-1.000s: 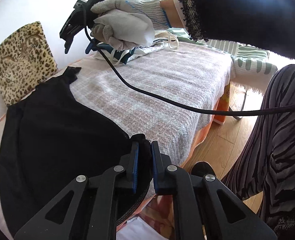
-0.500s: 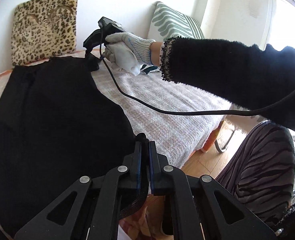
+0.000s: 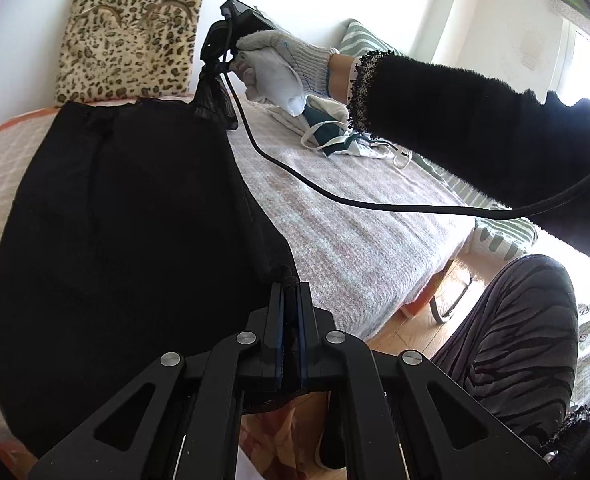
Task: Fold small clothes
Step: 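Grasp the shirt hem with the left gripper while the right gripper grasps it too, then fold the held shirt edge over lengthwise with both grippers, then open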
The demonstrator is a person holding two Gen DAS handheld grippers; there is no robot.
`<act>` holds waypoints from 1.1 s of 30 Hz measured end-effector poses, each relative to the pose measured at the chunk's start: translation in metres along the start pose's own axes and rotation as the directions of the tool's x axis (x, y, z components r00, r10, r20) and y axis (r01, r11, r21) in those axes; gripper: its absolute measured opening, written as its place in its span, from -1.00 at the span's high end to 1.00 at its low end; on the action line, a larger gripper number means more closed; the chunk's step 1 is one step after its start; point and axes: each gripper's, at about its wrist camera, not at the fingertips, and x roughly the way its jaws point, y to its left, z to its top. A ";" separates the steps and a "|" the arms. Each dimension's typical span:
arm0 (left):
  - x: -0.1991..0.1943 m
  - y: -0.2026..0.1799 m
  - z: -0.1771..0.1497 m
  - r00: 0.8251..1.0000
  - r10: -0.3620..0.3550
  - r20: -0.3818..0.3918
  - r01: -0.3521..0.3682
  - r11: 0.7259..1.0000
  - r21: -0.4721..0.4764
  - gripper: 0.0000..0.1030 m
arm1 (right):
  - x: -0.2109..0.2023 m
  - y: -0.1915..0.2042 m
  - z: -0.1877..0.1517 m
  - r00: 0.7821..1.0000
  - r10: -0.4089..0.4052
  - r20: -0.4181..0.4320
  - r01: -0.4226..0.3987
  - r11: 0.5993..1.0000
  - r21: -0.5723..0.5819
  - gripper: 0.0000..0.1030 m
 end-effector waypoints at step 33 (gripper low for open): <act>-0.029 0.041 -0.041 0.999 0.037 0.001 -0.036 0.991 -0.133 0.89 | 0.077 0.215 -0.002 0.992 -0.076 -0.104 0.040 0.951 -0.307 0.62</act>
